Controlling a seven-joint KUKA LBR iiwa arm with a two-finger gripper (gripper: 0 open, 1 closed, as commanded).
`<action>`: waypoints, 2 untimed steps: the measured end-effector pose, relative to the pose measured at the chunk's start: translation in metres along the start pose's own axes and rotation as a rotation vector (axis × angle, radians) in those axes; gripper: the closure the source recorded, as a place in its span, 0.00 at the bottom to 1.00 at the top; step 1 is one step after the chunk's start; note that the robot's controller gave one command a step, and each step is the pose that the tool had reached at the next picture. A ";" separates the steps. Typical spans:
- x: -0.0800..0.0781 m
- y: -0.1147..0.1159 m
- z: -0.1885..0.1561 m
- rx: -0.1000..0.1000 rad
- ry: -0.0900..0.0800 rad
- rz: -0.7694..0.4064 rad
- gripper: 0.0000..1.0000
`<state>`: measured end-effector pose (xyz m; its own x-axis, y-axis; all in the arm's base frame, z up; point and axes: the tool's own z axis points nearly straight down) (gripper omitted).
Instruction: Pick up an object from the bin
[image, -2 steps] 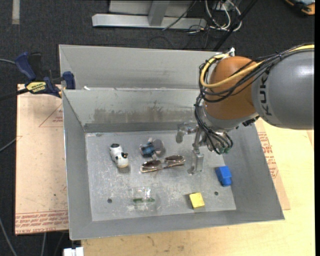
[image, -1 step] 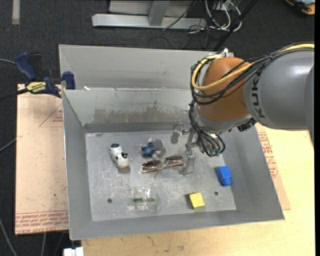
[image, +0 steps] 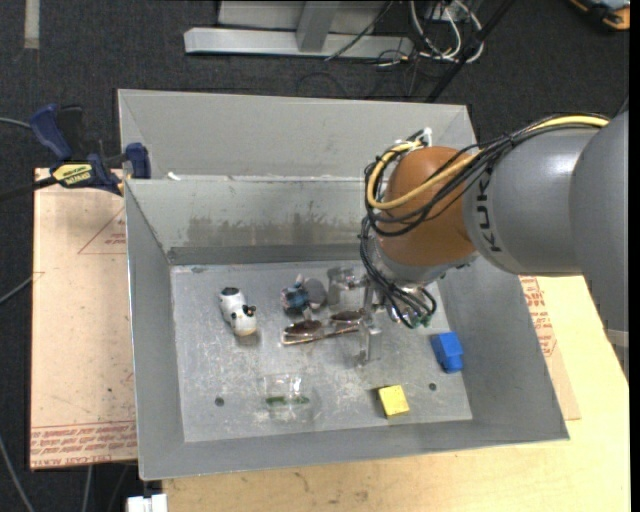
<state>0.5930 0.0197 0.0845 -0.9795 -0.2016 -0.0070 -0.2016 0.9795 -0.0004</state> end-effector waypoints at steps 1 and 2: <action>-0.005 -0.003 0.014 -0.001 0.003 0.203 1.00; -0.005 -0.003 0.015 -0.001 0.004 0.203 1.00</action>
Offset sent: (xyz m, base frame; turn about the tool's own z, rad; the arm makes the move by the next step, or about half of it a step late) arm 0.0000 0.0000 0.0000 0.0000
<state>0.5982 0.0180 0.0698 -1.0000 -0.0004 -0.0032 -0.0004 1.0000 0.0013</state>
